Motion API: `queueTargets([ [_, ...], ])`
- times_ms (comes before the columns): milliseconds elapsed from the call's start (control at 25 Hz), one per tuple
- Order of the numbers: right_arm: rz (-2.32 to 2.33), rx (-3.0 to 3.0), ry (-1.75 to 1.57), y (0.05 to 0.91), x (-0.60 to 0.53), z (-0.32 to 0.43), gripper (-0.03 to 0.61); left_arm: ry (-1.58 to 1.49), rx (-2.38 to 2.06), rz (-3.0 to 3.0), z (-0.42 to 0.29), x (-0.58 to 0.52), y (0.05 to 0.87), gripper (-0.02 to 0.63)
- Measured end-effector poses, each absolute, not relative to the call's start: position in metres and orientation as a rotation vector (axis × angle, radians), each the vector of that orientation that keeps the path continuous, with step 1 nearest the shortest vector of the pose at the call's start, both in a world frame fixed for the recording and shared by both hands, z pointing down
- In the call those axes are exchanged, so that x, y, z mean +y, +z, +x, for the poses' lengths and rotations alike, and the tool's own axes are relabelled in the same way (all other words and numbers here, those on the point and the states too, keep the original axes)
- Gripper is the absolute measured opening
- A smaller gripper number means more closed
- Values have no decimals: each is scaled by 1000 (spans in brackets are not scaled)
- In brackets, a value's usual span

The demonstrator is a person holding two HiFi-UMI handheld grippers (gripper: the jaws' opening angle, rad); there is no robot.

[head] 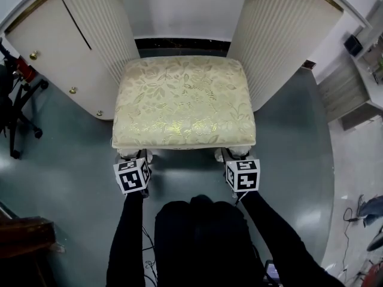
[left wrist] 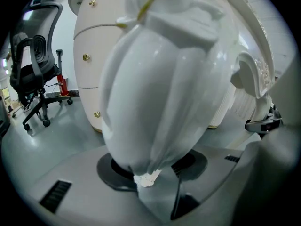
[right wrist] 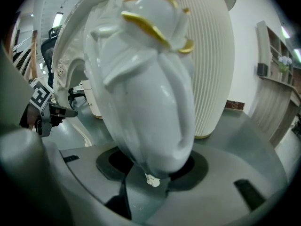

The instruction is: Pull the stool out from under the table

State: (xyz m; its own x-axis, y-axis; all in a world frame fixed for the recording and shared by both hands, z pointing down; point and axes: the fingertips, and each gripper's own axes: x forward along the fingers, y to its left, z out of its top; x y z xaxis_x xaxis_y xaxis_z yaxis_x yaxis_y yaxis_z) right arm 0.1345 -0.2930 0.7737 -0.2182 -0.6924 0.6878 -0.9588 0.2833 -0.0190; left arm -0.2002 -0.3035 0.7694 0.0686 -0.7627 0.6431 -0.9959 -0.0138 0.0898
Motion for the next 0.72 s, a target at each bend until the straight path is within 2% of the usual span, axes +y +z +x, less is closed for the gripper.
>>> queueTargets([
  [720, 1476, -1818, 710, 775, -287, 140, 195, 686, -1754, 1644, -202, -292, 779, 210],
])
